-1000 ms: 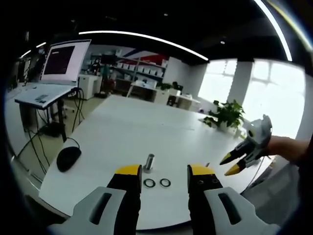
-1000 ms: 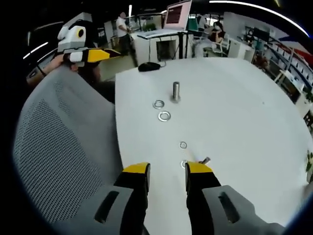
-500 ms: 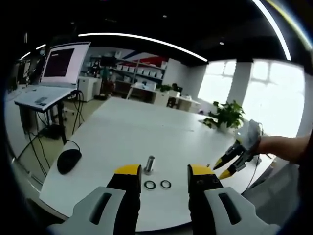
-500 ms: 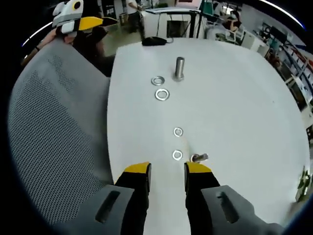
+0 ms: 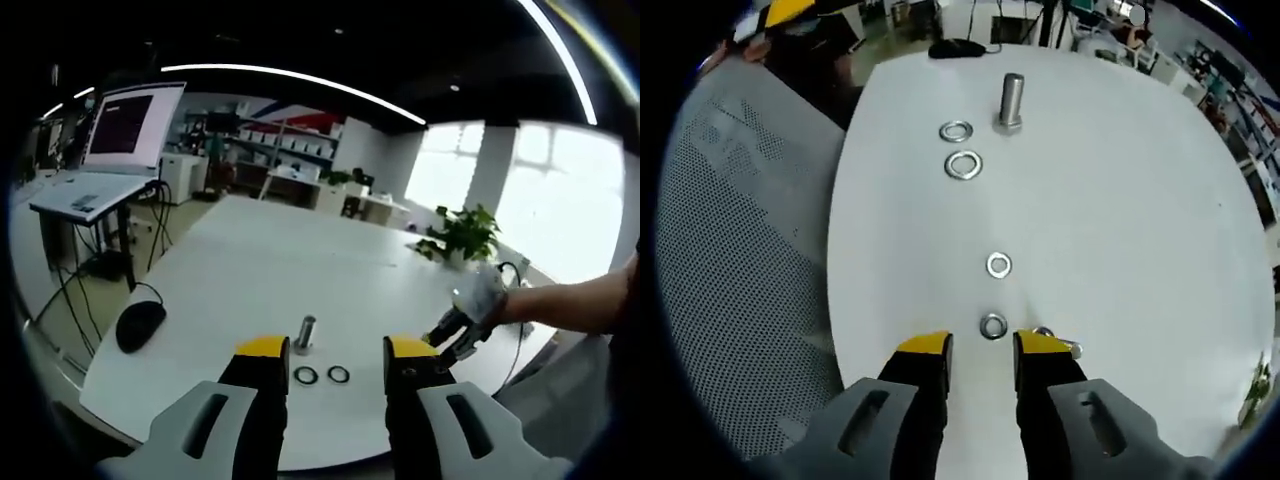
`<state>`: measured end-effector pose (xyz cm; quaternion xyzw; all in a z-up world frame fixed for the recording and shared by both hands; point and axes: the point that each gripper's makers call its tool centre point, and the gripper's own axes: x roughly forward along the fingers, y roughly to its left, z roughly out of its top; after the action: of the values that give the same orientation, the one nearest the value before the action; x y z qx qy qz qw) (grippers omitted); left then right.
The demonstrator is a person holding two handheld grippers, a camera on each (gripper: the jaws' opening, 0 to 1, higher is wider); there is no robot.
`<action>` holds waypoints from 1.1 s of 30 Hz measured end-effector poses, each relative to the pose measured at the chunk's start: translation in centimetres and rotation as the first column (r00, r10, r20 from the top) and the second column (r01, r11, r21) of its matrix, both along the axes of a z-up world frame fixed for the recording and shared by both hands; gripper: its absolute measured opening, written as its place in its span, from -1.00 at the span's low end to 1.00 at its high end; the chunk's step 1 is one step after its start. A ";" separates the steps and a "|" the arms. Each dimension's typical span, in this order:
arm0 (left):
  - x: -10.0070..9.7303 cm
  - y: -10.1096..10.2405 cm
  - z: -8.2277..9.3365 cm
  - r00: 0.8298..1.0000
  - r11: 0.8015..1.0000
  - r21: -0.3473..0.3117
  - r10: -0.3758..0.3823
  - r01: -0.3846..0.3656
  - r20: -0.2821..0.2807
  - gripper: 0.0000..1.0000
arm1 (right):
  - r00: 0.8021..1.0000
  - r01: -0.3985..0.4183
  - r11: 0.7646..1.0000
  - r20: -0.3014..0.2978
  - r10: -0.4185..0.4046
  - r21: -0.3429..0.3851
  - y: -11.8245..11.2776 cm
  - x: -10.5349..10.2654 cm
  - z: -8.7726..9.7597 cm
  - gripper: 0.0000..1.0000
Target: Place the washer onto the threaded stud by aligning its center hole with the stud, sliding it down to the base, and recovering from edge contact or off-axis alignment until the washer reaches the visible bottom stop.
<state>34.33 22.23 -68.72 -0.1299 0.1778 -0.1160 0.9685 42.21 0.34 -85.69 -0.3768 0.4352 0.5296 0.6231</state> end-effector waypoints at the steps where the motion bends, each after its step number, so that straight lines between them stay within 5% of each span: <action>1: 0.0 0.0 0.0 1.000 1.000 0.000 -0.001 0.001 -0.001 -0.29 | 1.000 -0.003 1.000 -0.003 0.003 -0.005 0.0 -0.1 -0.1 -0.49; 33: 0.1 0.3 -0.5 1.000 1.000 0.002 -0.003 0.003 -0.013 -0.30 | 1.000 0.015 1.000 0.010 -0.015 0.014 0.3 0.5 -1.1 -0.71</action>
<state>34.38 22.50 -69.26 -0.1296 0.1843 -0.1166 0.9673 42.72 0.64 -86.76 -0.3719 0.4312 0.5261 0.6317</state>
